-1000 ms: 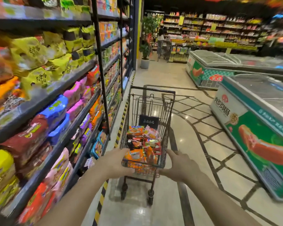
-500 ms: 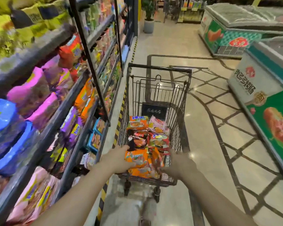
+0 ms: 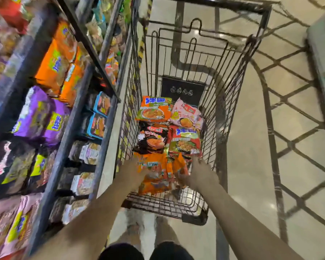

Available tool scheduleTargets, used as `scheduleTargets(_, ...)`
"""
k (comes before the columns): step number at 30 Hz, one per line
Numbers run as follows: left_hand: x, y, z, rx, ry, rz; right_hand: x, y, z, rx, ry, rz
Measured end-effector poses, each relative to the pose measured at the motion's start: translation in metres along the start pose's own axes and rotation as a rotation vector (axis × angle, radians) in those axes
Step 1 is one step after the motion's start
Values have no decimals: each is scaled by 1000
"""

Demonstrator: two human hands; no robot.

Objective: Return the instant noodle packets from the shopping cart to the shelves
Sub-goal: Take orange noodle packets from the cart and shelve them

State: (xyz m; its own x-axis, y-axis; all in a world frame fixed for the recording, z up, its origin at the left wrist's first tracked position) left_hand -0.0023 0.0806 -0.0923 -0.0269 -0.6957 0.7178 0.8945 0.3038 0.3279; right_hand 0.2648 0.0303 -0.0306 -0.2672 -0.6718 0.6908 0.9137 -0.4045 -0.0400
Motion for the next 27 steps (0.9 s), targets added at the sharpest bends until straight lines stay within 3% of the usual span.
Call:
scheduleTargets(11,-90,-37,-60,32,-28,145,-95,2,-111,-161,-144,-135)
scheduleTargets(15,-108,-56,-84,205,-74,219,-114,-2,-137,-206,-138,-156)
scheduleTargets(18,-119,-71,-97,339,-122,243,-122,-2,-151,-203,-110,-165)
scheduleTargets(27,-109,-65,-83,430,-9,210,-110,10,-135,-153,-57,-187)
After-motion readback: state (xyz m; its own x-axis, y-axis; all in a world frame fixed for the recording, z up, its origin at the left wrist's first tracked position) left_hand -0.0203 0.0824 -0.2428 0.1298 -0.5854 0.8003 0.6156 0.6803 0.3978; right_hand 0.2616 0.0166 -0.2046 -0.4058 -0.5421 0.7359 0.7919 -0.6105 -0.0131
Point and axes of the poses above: each hand's wrist, its own x-axis away from the middle knuckle, its own z-axis out of the back of the hand, y = z × x, the point moved 10 cm from there along -x, towards the middle knuckle, and after that the axes turned 5 degrees about x, right-handed, at the moved point
